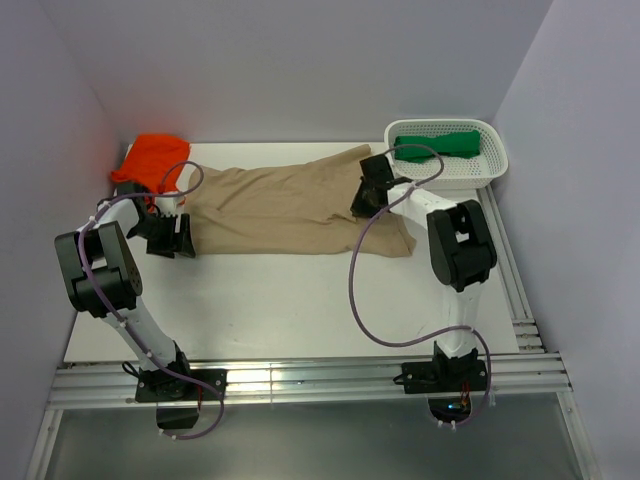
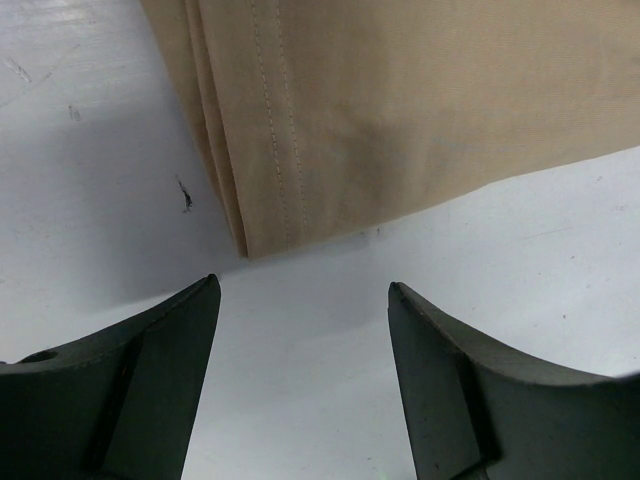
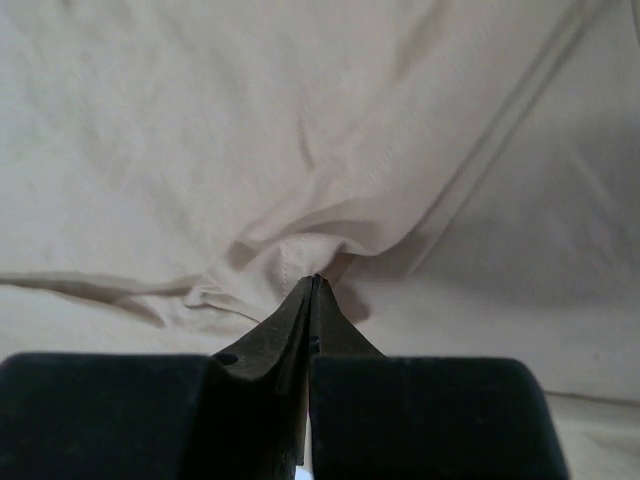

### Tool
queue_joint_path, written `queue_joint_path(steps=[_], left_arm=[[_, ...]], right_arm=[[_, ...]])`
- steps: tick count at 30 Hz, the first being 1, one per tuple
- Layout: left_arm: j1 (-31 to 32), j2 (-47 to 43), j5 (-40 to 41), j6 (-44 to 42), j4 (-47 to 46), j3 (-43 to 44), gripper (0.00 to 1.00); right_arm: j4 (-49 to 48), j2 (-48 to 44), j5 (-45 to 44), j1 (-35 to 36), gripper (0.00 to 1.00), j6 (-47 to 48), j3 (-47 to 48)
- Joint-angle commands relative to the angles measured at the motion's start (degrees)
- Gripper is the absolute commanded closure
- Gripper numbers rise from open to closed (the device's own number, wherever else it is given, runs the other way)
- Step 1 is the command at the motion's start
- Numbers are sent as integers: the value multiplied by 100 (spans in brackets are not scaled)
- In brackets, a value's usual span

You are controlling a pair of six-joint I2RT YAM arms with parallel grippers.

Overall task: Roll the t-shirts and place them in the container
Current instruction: Fold the tshirt

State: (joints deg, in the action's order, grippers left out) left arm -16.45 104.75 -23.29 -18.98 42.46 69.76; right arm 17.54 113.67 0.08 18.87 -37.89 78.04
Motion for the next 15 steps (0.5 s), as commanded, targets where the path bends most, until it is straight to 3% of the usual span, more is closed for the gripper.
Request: queue_joint_path(steps=[1, 6, 10, 15], left_arm=[[-16, -25, 61, -62, -106, -41, 27], [-16, -42, 114, -106, -97, -59, 27], [-8, -77, 114, -132, -71, -67, 27], [-8, -51, 97, -141, -45, -59, 27]], right_arm=[[162, 163, -43, -15, 100, 71, 676], [452, 638, 88, -85, 100, 106, 1529], [479, 955, 168, -138, 93, 168, 1934], [-136, 1096, 414, -165, 88, 290, 2004]])
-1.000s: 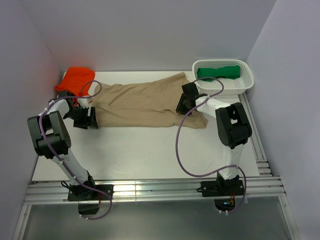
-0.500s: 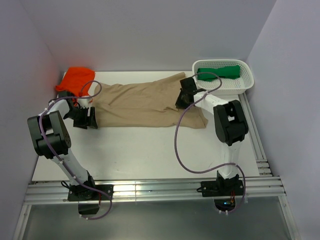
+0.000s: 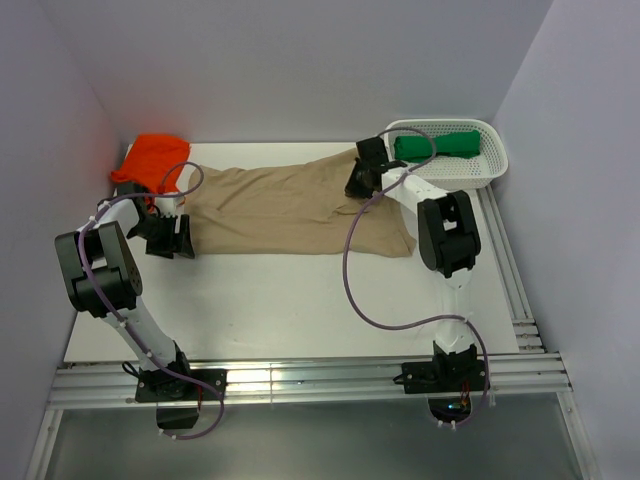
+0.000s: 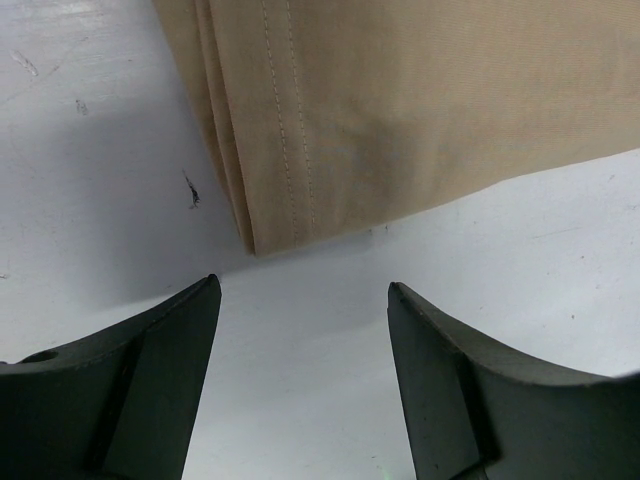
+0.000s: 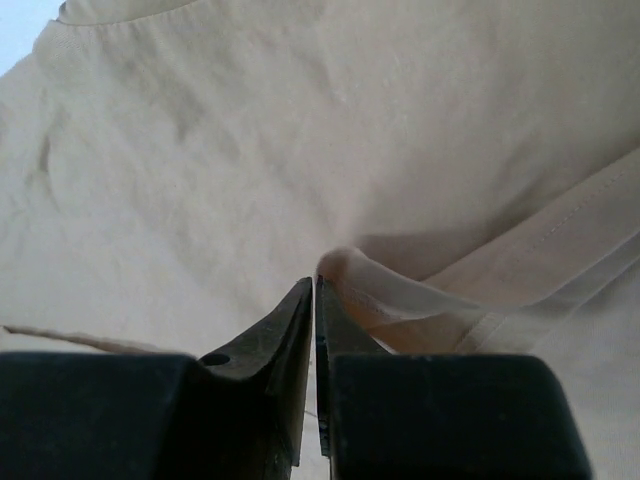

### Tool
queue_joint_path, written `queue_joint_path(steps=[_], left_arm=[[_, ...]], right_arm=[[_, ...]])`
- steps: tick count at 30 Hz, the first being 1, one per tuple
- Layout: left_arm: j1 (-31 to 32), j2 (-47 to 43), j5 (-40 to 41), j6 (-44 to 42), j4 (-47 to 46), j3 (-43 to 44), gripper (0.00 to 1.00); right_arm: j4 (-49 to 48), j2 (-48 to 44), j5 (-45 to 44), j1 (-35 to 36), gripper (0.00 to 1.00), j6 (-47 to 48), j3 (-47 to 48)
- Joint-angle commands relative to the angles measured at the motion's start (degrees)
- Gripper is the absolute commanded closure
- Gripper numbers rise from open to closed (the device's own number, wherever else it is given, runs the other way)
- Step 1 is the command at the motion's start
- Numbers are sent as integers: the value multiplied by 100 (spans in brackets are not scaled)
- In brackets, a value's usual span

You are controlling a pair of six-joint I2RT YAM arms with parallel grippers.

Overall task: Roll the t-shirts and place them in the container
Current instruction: Fold the tshirt

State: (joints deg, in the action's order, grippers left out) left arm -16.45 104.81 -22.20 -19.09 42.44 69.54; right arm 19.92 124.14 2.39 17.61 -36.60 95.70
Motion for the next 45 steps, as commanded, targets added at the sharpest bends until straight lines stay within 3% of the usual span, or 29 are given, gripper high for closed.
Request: queue_joint_path(steps=[1, 5, 8, 13, 22, 29, 36, 45], left_arm=[[-16, -40, -13, -112, -42, -37, 27], [-16, -49, -22, -112, -42, -54, 27], [-8, -58, -13, -112, -42, -54, 27], [-8, -23, -30, -86, -34, -19, 27], [-8, -5, -13, -60, -34, 7, 28], [-16, -31, -48, -42, 19, 51, 28], [-8, -84, -30, -59, 37, 25, 28], [-8, -119, -22, -51, 81, 60, 29]], right_arm=[[-453, 75, 243, -47, 88, 179, 282], [-499, 216, 402, -38, 83, 320, 624], [-489, 190, 315, -29, 61, 399, 626], [-630, -336, -28, -38, 52, 434, 187], [-182, -1207, -573, -12, 64, 180, -921], [-243, -1225, -564, 32, 92, 74, -1536], [-305, -927, -652, 41, 94, 109, -1414], [73, -267, -802, 24, 89, 232, -448]])
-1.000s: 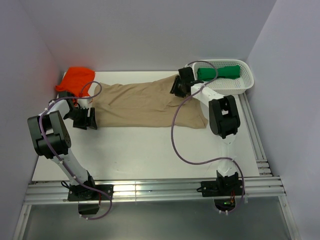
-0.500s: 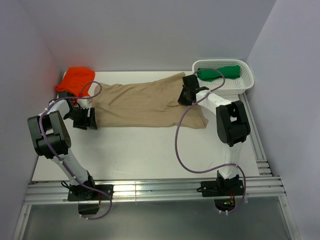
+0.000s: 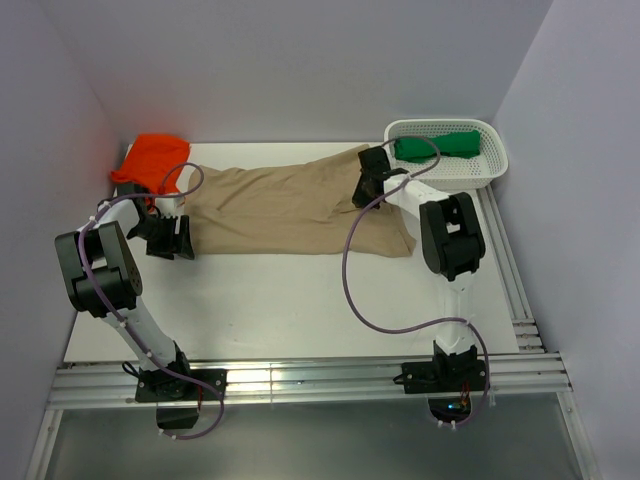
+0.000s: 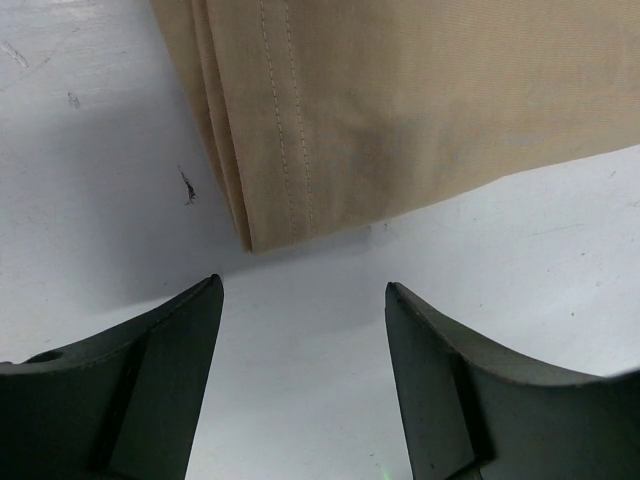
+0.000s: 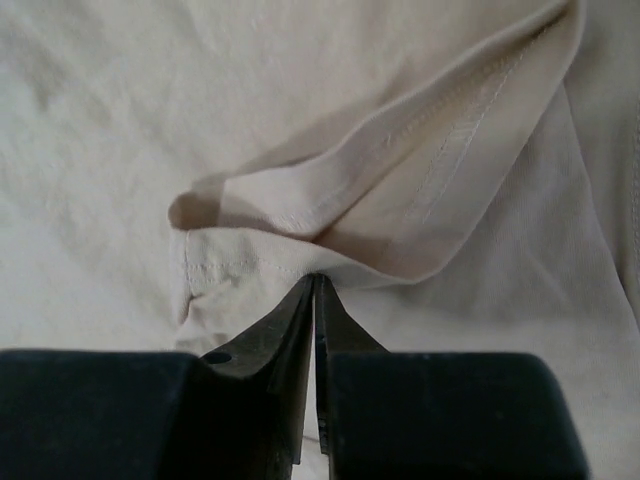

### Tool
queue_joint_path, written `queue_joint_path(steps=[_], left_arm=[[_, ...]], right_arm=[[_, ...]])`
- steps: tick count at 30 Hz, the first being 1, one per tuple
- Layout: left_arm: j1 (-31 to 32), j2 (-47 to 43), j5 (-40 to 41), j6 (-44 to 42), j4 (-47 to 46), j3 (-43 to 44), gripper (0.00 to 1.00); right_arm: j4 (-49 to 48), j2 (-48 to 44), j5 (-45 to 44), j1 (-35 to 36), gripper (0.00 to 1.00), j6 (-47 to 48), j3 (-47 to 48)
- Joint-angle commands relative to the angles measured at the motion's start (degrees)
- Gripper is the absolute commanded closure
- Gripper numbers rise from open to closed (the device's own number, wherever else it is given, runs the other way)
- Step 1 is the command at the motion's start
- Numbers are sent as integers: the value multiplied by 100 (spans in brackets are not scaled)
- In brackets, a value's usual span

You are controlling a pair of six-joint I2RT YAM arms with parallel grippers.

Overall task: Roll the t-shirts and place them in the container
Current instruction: Fold the tshirt

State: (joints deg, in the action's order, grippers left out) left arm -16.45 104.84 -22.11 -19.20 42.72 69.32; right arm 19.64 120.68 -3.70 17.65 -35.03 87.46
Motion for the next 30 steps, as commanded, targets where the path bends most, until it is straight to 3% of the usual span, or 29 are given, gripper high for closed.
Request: queue_joint_path(steps=[1, 13, 22, 30], left_arm=[[-8, -121, -30, -40, 52, 82, 29], [-8, -139, -48, -40, 26, 64, 27], [-78, -428, -144, 127, -71, 161, 23], [-420, -772, -136, 233, -62, 319, 16]], right_arm=[[110, 122, -201, 28, 88, 92, 516], [-609, 482, 343, 2, 58, 409, 1062], [-988, -17, 301, -25, 55, 374, 580], [-575, -1746, -280, -33, 54, 93, -1086]])
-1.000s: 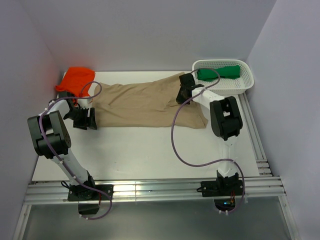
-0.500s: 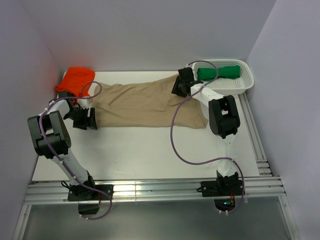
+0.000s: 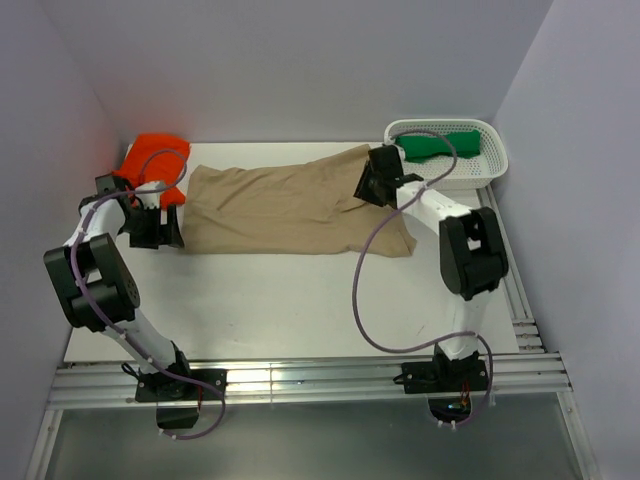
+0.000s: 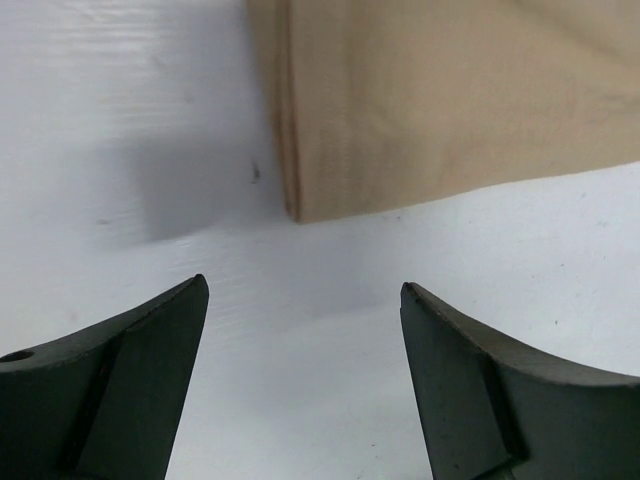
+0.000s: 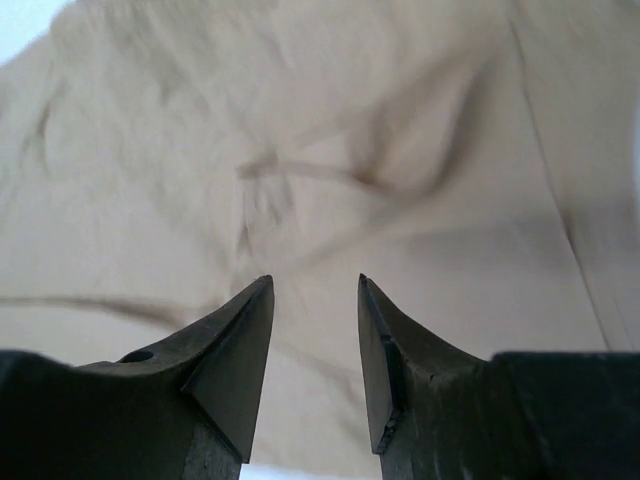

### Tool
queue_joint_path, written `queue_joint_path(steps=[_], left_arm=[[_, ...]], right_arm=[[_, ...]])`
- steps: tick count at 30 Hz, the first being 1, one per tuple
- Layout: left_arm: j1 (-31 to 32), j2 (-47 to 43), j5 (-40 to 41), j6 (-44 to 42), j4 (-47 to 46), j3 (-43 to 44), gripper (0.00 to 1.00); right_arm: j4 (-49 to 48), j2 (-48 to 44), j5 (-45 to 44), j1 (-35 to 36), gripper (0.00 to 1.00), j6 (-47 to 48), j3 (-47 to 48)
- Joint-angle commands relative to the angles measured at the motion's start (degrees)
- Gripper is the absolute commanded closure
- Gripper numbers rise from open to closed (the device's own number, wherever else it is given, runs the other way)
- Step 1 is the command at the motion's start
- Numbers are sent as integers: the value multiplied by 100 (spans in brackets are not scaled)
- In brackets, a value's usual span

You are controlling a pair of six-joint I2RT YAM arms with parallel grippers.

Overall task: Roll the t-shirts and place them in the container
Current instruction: Fold the tshirt

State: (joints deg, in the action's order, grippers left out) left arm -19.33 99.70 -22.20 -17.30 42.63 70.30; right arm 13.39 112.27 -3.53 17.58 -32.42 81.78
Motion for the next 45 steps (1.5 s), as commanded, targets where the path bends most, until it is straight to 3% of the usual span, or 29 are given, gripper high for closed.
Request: queue_joint_path(steps=[1, 9, 17, 29, 40, 45], left_arm=[[-141, -215, -223, 42, 8, 221, 16], [-132, 576, -996, 218, 114, 361, 16], [-132, 1095, -1006, 753, -272, 265, 22], [-132, 1227, -865, 1106, -747, 1, 50], [-88, 1122, -980, 1150, -800, -34, 82], [-71, 1113, -997, 1124, -748, 27, 92]], right_arm=[[-2, -1056, -341, -36, 53, -237, -757], [-275, -2621, -263, -220, 50, -721, -2831], [-530, -3579, 124, -641, 44, -1020, -4099], [-697, -4143, 326, -1275, 27, -1143, -5075], [-1321, -3598, 819, -1574, 26, -1275, -5216], [-1549, -3176, 880, -1583, 35, -1293, -5005]])
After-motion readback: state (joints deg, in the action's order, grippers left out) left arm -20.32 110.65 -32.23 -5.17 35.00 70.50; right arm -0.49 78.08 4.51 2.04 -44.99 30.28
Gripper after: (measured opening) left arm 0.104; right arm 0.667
